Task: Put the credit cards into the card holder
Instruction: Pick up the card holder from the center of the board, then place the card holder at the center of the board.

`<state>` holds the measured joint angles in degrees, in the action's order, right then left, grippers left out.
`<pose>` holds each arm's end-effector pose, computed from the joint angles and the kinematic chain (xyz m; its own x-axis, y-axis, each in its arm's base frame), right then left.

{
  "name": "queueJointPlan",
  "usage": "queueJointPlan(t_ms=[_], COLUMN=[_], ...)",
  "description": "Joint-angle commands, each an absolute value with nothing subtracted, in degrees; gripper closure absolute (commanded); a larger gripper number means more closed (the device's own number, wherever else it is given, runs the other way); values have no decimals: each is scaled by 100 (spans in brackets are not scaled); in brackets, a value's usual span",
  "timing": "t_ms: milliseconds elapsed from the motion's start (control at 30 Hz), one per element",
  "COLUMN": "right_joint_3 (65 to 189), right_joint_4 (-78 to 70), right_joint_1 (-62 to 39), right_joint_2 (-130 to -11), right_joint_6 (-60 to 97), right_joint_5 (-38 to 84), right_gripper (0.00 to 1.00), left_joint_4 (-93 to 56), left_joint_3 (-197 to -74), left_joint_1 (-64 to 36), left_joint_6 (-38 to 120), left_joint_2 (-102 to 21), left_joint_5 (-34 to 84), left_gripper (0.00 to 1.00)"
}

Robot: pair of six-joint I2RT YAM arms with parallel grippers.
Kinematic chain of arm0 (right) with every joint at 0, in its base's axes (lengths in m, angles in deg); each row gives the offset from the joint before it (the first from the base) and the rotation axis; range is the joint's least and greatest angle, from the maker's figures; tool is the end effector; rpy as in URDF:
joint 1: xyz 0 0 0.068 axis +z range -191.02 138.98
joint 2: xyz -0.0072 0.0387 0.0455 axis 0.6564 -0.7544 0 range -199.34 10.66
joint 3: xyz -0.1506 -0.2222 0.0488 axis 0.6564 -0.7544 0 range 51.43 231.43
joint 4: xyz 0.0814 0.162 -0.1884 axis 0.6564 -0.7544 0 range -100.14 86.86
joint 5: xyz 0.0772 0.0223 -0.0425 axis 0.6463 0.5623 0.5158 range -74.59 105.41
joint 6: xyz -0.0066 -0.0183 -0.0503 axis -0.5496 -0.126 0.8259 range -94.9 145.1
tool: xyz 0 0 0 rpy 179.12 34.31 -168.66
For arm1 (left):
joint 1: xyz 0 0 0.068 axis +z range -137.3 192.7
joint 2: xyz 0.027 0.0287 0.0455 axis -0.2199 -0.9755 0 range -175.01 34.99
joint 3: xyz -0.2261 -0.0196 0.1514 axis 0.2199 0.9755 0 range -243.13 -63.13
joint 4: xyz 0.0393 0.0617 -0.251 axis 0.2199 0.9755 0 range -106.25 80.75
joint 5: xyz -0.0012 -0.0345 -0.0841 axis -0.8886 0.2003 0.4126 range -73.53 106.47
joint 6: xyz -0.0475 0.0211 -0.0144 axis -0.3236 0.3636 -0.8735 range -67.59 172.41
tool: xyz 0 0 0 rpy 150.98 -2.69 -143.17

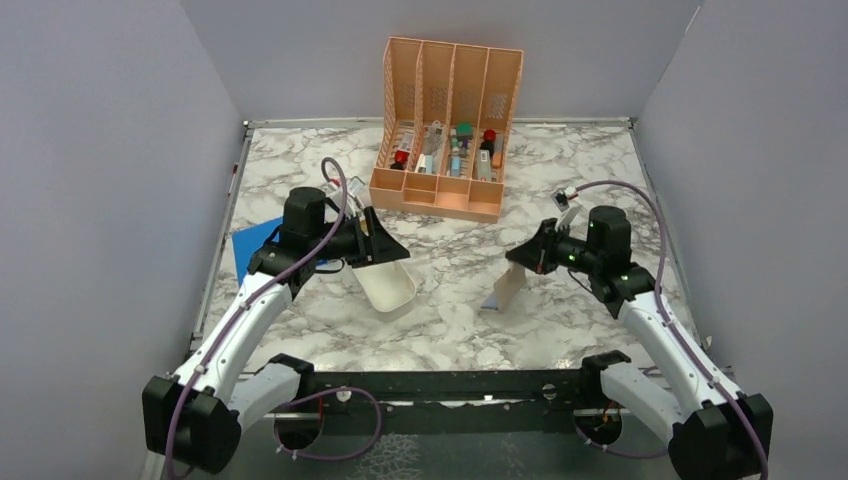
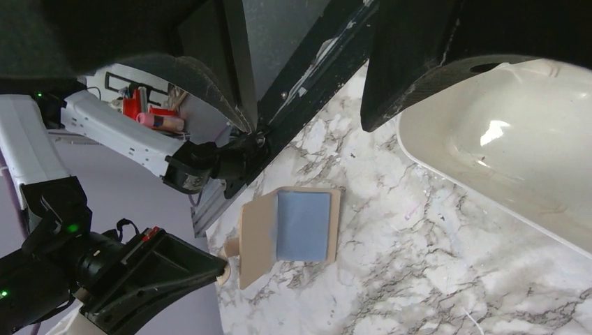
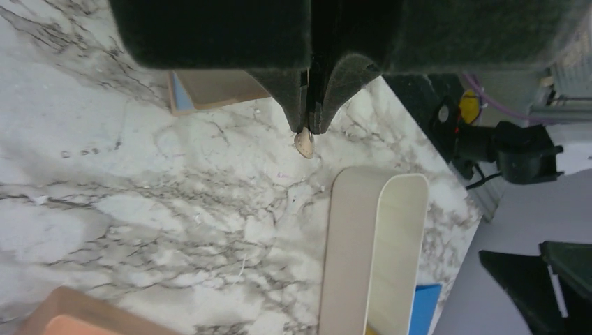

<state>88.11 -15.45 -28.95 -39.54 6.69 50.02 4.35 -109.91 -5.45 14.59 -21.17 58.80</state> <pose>0.1876 0.0609 0.2724 -0.6165 0.1340 -0.7758 -0.5031 0.6910 0.5191 0.1935 -0.0886 0.3019 -0.8562 -0.1965 -0.4778 0.3285 0.5069 -0.7970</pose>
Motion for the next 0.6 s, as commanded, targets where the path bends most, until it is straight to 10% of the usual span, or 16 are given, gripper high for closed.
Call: queueJointPlan(t_ms=[0, 567], right_joint_3=[8561, 8937], right_joint_4=[-427, 1555], right_joint_1=[-2732, -1545], right_joint_2=[-4238, -5825], right_joint_6=[459, 476], right_joint_5=[6152, 6025], right_gripper=[99, 98], left_joint_4=[404, 210], left_joint_3=[-11025, -10977], left_joint_1=[-655, -1140], left_joint_6=[1702, 1724], left_joint_2=[-2573, -3041], left_joint_5=[6164, 5202], left_gripper=[42, 52])
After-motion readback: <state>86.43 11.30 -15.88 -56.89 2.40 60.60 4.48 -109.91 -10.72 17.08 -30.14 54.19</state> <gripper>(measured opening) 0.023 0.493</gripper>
